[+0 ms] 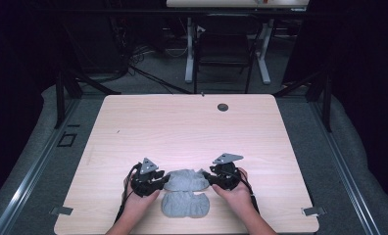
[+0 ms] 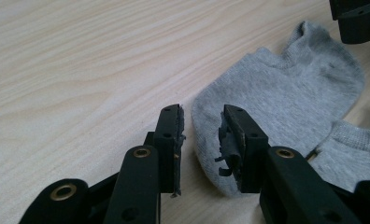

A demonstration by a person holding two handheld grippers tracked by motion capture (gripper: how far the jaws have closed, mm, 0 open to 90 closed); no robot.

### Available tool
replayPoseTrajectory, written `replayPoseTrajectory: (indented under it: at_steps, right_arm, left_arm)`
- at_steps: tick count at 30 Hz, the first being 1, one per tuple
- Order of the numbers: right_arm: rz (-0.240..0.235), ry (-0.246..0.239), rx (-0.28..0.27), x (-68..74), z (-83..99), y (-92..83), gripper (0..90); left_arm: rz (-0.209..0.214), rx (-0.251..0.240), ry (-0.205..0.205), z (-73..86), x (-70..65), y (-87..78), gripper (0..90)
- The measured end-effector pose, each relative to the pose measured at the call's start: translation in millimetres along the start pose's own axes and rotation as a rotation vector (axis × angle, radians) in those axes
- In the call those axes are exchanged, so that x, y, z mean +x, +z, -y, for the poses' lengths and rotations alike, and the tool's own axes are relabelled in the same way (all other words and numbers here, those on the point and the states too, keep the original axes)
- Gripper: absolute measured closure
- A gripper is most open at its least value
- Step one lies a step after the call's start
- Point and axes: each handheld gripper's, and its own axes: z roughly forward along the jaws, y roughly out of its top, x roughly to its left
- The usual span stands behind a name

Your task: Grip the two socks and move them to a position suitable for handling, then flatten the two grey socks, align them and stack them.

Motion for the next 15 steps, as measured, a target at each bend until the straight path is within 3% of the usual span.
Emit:
replayPoseTrajectory:
  at_steps: [11,15]
  right_arm:
    - [-0.019,0.042,0.019,-8.1,1.4,8.3,62.5]
    - [-0.028,0.029,0.042,-8.9,3.3,11.8,65.9]
  left_arm:
    - [0.013,0.034,-0.009,1.2,1.9,4.0,76.4]
    - [0.021,0.033,-0.014,1.5,2.6,4.2,81.1]
